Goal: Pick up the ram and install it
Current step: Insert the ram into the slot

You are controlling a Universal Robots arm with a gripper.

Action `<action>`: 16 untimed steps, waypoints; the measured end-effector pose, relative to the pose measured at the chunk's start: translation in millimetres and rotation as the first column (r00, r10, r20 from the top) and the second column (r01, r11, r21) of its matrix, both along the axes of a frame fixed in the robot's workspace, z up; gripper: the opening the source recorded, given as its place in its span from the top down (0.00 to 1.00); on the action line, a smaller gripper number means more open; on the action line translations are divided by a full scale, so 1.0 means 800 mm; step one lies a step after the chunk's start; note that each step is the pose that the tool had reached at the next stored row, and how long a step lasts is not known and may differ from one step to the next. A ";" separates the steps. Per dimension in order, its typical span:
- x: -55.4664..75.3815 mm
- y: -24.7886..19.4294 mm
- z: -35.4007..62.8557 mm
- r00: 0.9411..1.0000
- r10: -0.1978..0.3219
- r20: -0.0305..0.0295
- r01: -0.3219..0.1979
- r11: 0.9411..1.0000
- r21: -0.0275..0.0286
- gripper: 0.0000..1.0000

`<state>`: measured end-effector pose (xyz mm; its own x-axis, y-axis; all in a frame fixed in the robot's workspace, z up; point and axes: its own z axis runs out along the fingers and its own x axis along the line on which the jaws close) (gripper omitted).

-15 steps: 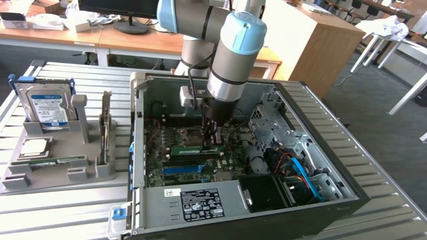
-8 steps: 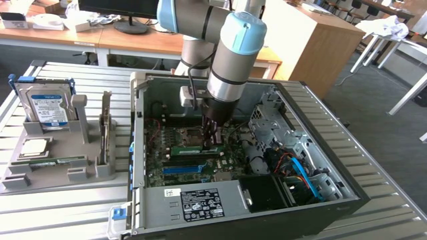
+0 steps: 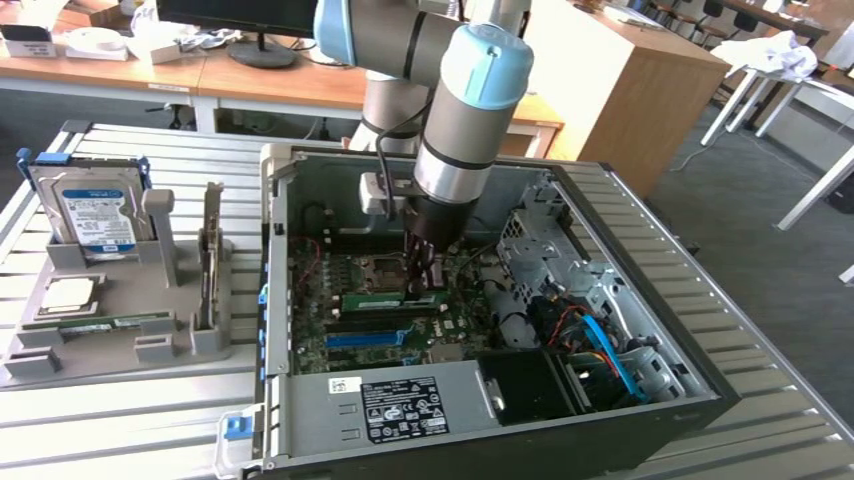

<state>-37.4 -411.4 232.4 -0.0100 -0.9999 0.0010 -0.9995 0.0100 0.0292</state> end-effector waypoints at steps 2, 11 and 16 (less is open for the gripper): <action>0.000 0.0000 0.000 1.000 0.000 0.000 0.000 1.000 0.000 0.88; 0.000 -0.0004 0.000 1.000 0.004 0.000 -0.004 1.000 0.000 0.88; 0.000 -0.0013 0.000 1.000 0.004 0.000 -0.004 1.000 0.000 0.88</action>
